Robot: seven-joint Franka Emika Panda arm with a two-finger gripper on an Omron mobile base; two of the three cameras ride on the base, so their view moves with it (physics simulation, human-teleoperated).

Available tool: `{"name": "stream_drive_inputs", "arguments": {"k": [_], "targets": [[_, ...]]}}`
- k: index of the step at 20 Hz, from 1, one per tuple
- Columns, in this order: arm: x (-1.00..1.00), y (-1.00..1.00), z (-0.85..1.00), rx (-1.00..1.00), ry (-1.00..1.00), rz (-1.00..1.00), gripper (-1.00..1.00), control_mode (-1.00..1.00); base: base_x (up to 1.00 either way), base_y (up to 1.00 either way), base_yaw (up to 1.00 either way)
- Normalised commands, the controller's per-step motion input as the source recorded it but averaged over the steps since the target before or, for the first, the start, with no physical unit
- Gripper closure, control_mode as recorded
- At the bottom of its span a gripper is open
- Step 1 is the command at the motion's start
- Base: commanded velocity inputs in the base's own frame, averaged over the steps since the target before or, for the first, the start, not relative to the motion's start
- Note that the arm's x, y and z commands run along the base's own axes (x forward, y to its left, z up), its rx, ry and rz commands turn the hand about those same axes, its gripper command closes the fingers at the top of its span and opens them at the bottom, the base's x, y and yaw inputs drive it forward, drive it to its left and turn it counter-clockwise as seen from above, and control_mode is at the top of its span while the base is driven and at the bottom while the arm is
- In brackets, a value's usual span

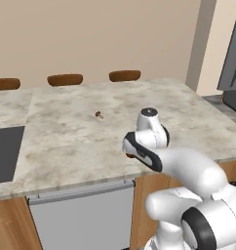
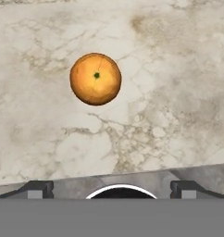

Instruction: Place the liquor on the top shelf of the fridge to keep it out of children's reach, and place the orange and mushroom on lower shelves for easy access.

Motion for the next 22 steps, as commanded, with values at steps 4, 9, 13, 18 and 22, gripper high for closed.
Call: {"name": "stream_drive_inputs", "arguments": {"k": [4, 9, 13, 18, 22], "targets": [[0.25, 0.00, -0.23, 0.00, 0.00, 0.00, -1.00, -1.00, 0.00, 0.00, 0.00], [0.23, 0.00, -0.22, 0.00, 0.00, 0.00, -1.00, -1.00, 0.00, 0.00, 0.00], [0.24, 0.01, -0.21, 0.00, 0.00, 0.00, -1.00, -1.00, 0.00, 0.00, 0.00], [0.24, 0.00, -0.19, 0.00, 0.00, 0.00, -1.00, -1.00, 0.00, 0.00, 0.00], [0.24, 0.06, -0.19, 0.00, 0.00, 0.00, -1.00, -1.00, 0.00, 0.00, 0.00]]}}
